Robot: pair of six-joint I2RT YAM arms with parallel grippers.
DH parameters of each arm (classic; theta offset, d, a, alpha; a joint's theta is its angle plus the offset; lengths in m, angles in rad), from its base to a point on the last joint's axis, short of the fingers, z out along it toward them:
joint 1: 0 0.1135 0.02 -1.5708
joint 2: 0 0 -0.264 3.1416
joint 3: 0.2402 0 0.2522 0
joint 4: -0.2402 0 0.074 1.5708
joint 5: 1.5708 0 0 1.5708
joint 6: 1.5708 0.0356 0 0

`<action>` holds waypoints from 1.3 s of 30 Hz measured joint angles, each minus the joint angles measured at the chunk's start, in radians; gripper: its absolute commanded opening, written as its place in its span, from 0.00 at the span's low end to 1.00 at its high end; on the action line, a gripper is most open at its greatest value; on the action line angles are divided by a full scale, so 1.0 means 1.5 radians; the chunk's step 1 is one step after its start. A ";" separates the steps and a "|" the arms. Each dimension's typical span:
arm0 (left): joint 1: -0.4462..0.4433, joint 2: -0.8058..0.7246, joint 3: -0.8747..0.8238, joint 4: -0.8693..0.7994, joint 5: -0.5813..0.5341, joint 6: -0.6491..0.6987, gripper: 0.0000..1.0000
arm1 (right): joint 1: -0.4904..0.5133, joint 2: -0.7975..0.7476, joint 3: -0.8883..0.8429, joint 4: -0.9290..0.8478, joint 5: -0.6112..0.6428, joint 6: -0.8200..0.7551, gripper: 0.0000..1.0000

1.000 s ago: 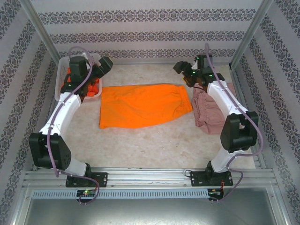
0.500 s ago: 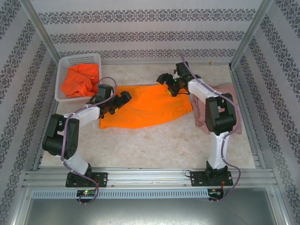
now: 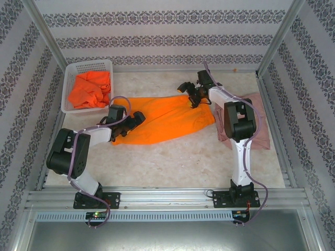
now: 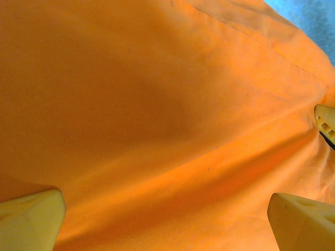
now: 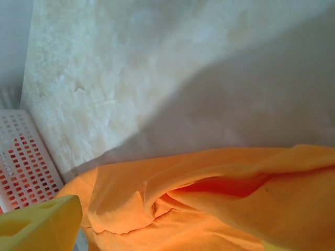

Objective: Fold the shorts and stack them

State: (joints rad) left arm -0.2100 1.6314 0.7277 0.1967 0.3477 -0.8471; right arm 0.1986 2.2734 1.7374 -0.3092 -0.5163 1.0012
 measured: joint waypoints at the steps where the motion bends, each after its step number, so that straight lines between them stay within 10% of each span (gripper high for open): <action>1: 0.000 -0.011 -0.014 0.006 -0.001 0.000 1.00 | 0.000 0.000 -0.001 0.001 -0.004 0.001 0.86; 12: 0.000 -0.211 -0.162 -0.043 -0.034 -0.023 1.00 | 0.036 -0.143 -0.226 0.051 -0.029 -0.003 0.87; 24: 0.000 -0.422 -0.084 -0.218 -0.122 0.003 1.00 | 0.098 -0.318 -0.289 0.091 -0.019 0.003 0.87; 39: 0.000 -0.427 -0.224 -0.248 -0.168 -0.032 1.00 | 0.248 -0.107 -0.080 0.102 -0.016 0.030 0.91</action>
State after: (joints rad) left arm -0.2100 0.9909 0.3916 -0.1749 0.0959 -0.8948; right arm 0.5705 2.1132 1.6180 -0.1555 -0.5404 1.0458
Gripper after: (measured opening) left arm 0.999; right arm 0.905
